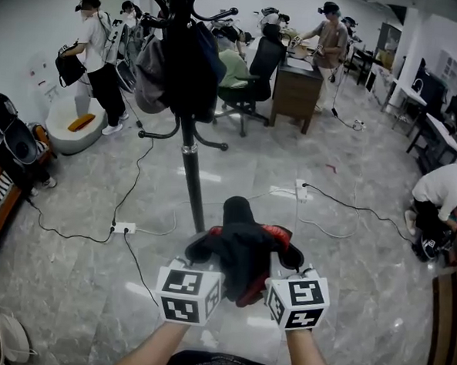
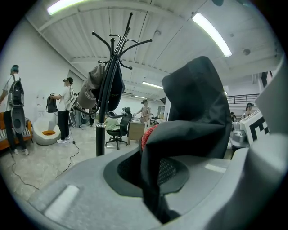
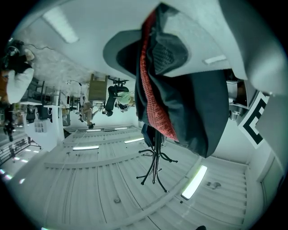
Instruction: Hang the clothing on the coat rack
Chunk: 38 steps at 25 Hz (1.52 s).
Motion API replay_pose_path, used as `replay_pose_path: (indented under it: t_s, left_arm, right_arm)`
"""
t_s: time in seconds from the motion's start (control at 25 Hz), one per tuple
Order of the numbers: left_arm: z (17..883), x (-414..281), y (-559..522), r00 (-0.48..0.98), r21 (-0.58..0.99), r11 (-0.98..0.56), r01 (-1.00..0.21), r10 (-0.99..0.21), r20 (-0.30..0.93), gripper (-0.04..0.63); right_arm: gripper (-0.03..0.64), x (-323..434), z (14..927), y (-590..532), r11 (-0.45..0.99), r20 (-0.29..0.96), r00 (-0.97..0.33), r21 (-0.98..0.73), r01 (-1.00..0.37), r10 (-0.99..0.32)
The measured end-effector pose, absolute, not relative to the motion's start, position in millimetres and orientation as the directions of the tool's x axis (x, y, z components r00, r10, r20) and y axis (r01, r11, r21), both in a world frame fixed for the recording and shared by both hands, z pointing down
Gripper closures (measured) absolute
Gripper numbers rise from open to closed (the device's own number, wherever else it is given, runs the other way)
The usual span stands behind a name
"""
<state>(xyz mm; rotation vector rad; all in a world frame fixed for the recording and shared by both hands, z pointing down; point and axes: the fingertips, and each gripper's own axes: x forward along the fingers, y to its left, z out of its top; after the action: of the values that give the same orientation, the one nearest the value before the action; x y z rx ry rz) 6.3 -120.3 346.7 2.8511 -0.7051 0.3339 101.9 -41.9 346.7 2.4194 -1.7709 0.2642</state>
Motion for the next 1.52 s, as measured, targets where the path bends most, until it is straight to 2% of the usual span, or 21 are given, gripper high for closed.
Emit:
replay_pose_path:
  t_s: [0.8,1.52]
  left_arm:
    - [347.5,25.9,-219.2,0.881,0.136,-0.883,-0.449,-0.412,0.232,0.566]
    - [357.1,80.6,-261.1,0.773,0.131,-0.772,-0.622,-0.577,0.265,0.566]
  right_arm:
    - [0.595,124.1,346.4,-137.3,-0.334,0.203,0.331,0.019,-0.942,-0.922]
    - [0.595,199.0,354.5,-198.1,-0.149,0.215,0.145,-0.003,-0.989,-0.966]
